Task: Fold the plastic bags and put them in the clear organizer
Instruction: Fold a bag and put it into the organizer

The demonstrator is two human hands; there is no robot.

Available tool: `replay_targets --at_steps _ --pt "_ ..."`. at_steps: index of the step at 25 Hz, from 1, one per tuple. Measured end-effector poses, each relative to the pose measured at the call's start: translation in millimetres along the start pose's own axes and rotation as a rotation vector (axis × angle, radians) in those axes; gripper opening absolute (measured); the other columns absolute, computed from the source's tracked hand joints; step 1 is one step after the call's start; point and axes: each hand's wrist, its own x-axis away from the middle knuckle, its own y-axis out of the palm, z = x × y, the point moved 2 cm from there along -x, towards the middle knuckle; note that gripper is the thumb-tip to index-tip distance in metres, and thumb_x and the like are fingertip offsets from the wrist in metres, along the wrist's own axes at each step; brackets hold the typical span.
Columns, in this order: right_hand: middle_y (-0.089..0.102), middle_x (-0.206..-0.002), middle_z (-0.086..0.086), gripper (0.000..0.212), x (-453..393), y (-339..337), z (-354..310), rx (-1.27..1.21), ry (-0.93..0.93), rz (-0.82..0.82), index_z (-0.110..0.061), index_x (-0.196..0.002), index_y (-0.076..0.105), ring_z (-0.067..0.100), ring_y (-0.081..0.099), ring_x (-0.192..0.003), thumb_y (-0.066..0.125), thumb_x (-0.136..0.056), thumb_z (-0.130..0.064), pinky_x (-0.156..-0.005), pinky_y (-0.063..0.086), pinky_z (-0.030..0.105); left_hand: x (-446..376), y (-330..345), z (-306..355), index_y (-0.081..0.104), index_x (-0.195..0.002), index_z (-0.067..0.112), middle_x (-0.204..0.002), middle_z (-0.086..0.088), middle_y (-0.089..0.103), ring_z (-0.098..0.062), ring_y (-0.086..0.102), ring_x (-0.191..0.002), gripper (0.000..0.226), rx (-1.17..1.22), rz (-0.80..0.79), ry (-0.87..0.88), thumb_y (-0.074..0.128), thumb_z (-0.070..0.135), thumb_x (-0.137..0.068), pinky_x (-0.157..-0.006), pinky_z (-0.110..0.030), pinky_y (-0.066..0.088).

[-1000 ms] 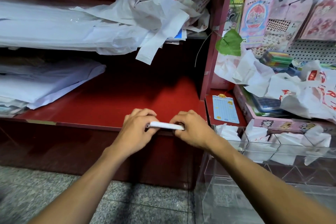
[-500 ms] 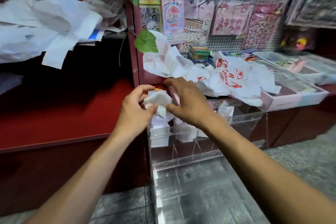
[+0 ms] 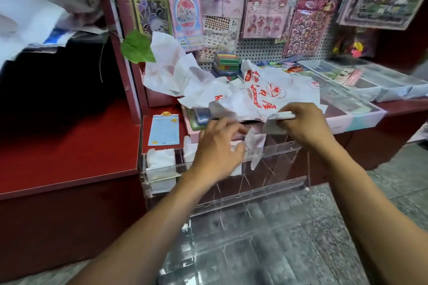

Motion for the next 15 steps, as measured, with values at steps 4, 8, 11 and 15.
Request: replay_targets --at_steps 4,8,11,15 --pt "0.066 -0.086 0.006 0.010 -5 4 27 -0.039 0.045 0.022 -0.016 -0.089 0.073 0.027 0.061 -0.087 0.068 -0.082 -0.011 -0.070 0.042 0.031 -21 47 7 0.053 -0.137 0.038 -0.160 -0.008 0.019 -0.026 0.010 -0.147 0.048 -0.323 -0.282 0.123 0.057 0.051 -0.091 -0.119 -0.050 0.006" --pt "0.061 -0.082 0.003 0.010 -10 4 36 -0.018 0.024 -0.034 -0.014 -0.089 0.073 0.022 0.056 -0.082 0.066 -0.082 -0.011 -0.066 0.035 0.028 -37 70 9 0.051 -0.139 0.036 -0.163 -0.009 0.010 -0.027 0.001 -0.148 0.053 -0.468 -0.446 0.098 0.048 0.062 -0.092 -0.117 -0.054 -0.002" --pt "0.069 -0.086 0.005 0.011 -9 11 39 -0.038 0.007 -0.077 -0.020 -0.084 0.071 0.024 0.061 -0.084 0.066 -0.080 -0.011 -0.067 0.039 0.029 -40 77 6 0.057 -0.135 0.029 -0.162 -0.007 0.012 -0.027 0.004 -0.147 0.055 -0.497 -0.425 0.070 0.047 0.062 -0.092 -0.116 -0.054 0.004" --pt "0.066 -0.076 -0.004 0.018 -9 17 34 -0.084 -0.034 -0.115 -0.028 -0.077 0.067 0.017 0.060 -0.076 0.064 -0.079 -0.009 -0.060 0.041 0.025 -38 80 -1 0.059 -0.131 0.020 -0.163 -0.007 0.007 -0.026 0.000 -0.148 0.054 -0.539 -0.404 0.089 0.049 0.057 -0.092 -0.116 -0.052 0.003"
